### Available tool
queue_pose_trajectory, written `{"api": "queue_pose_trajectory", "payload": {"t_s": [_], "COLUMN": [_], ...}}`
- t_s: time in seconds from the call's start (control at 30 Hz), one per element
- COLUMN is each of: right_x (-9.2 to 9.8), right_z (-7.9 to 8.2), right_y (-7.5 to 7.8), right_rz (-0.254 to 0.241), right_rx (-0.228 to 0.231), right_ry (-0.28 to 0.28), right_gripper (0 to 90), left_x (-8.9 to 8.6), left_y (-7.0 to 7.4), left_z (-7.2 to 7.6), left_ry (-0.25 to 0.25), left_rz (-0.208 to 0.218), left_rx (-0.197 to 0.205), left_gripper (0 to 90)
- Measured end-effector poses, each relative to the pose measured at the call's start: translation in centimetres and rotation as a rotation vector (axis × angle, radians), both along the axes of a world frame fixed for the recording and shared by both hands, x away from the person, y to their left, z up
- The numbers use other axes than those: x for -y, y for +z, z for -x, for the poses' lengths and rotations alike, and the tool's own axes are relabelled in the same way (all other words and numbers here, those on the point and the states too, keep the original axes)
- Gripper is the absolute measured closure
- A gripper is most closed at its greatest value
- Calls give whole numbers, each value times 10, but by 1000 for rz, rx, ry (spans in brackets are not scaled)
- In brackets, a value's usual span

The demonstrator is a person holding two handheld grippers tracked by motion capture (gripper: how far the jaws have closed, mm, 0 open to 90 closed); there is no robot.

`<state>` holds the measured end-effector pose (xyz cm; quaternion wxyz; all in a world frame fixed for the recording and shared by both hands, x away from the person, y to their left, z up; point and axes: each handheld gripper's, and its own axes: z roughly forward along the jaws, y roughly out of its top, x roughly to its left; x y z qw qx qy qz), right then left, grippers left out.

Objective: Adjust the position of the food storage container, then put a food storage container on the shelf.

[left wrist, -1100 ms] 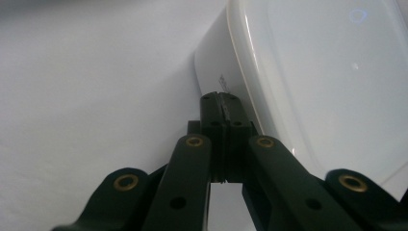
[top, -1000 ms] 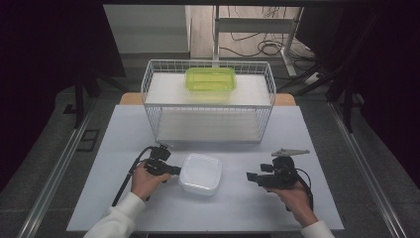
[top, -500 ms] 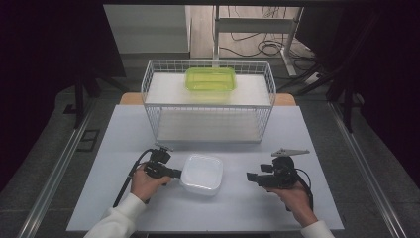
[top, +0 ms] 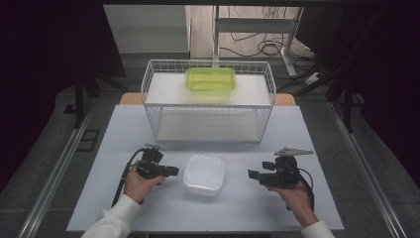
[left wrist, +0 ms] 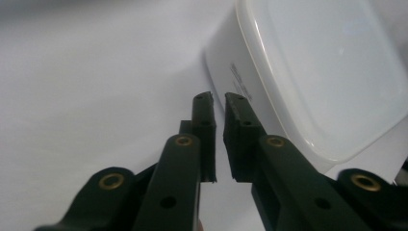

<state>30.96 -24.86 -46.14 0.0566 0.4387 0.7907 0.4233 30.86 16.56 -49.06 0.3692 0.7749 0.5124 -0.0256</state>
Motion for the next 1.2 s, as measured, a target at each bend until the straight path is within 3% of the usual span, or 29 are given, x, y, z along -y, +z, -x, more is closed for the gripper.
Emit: {"api": "queue_pose_trajectory", "payload": {"t_s": [0.13, 0.23, 0.47, 0.77, 1.07, 1.2], "right_x": [-1, -1, -3, -4, -16, -25], "right_z": [2, 3, 3, 2, 0, -4], "right_y": [4, 7, 6, 5, -1, -5], "right_rz": [-28, -50, -59, -96, -158, -203], "right_rx": [2, 10, 10, -21, -96, -147], "right_ry": [3, 11, 17, 21, 28, 12], "right_gripper": [245, 245, 234, 216, 254, 290], "left_x": [-17, -27, -33, -29, -20, -18], "left_y": [15, 24, 30, 29, 20, 14], "left_z": [6, 10, 16, 15, 8, 1], "left_ry": [23, 40, 45, 37, 13, 6], "left_rz": [66, 87, 120, 138, 182, 225], "left_rx": [77, 106, 124, 107, 34, -10], "left_gripper": [637, 493, 382, 356, 350, 357]}}
